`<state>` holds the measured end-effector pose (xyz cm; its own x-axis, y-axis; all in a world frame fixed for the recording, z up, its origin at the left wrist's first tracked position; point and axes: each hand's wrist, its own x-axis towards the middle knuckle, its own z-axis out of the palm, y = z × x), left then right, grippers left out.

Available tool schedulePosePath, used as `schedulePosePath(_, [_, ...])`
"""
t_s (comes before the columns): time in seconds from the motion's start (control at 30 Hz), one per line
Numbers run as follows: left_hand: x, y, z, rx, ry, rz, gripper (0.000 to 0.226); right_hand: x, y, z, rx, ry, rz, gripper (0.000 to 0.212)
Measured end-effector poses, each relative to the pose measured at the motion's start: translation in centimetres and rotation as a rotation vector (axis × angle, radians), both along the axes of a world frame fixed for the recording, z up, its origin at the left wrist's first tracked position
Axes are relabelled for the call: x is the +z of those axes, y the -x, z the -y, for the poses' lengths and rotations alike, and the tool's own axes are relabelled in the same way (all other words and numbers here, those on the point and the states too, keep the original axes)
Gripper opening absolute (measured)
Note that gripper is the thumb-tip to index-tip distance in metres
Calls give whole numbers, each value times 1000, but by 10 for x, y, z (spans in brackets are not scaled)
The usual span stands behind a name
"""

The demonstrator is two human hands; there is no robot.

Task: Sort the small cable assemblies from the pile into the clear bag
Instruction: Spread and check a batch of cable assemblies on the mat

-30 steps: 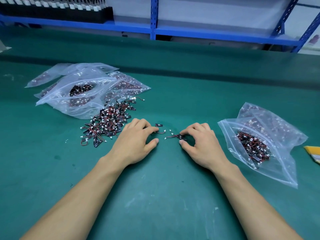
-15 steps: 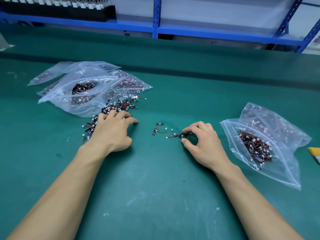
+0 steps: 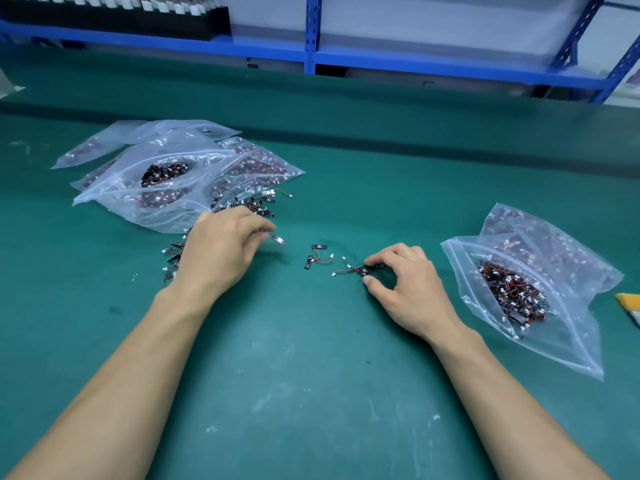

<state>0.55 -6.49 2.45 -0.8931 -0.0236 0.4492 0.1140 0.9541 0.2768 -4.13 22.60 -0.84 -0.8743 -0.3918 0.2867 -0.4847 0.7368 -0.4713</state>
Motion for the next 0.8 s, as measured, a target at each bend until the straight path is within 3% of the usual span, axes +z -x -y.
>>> schedulePosePath(0.1, [-5, 0, -26, -106, -15, -38, 23, 0, 0, 0, 1, 3, -2, 18])
schedulePosePath(0.2, [-12, 0, -43, -199, -28, 110, 54, 0, 0, 0, -1, 3, 1, 19])
schedulePosePath(0.33, [-14, 2, -24, 8, 105, 209, 71, 0, 0, 0, -1, -1, -5, 19])
schedulePosePath(0.47, [-28, 4, -15, 191, 225, 318, 66, -1, 0, 0, 0, 7, -1, 18])
schedulePosePath(0.57, [-28, 5, -12, 176, 248, 217, 66, -1, 0, 0, 0, 14, -2, 18])
schedulePosePath(0.7, [-22, 6, -10, 143, 159, 113, 37, -1, 0, 0, -2, 15, -2, 19])
schedulePosePath(0.8, [-18, 4, -17, 68, 114, 49, 31, 0, 0, 0, 3, 14, -9, 20])
